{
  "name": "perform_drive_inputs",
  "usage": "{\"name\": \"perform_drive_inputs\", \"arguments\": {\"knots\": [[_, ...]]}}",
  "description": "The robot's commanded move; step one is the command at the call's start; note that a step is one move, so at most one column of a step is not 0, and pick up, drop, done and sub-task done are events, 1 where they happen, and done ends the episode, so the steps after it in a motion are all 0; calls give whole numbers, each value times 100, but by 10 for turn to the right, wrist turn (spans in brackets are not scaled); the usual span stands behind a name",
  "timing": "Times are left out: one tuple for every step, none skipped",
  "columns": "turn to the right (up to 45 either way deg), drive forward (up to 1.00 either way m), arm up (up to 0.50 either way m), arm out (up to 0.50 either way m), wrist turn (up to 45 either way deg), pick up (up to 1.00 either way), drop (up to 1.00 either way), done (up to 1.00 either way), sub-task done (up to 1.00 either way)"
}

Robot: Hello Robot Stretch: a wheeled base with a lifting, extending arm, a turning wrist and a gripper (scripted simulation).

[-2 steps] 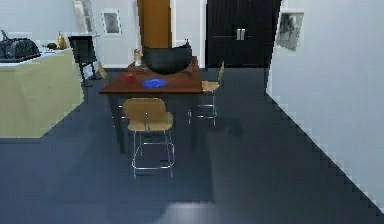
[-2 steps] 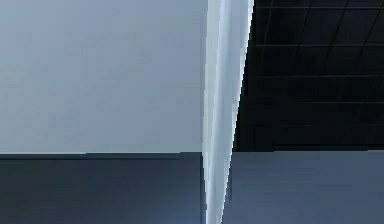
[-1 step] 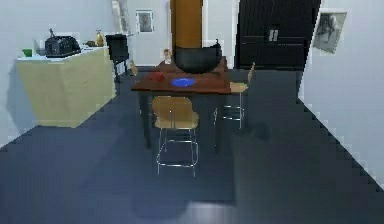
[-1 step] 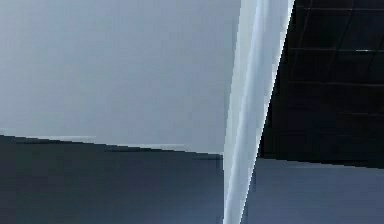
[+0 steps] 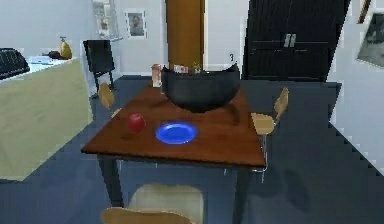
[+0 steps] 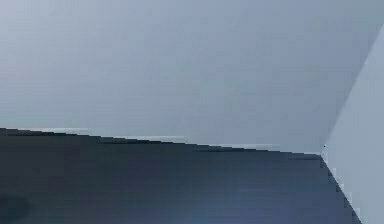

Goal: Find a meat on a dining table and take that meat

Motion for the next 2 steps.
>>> {"name": "perform_drive_inputs", "arguments": {"knots": [[-150,0,0,0,0,0,0,0,0],[0,5,0,0,0,0,0,0,0]]}}
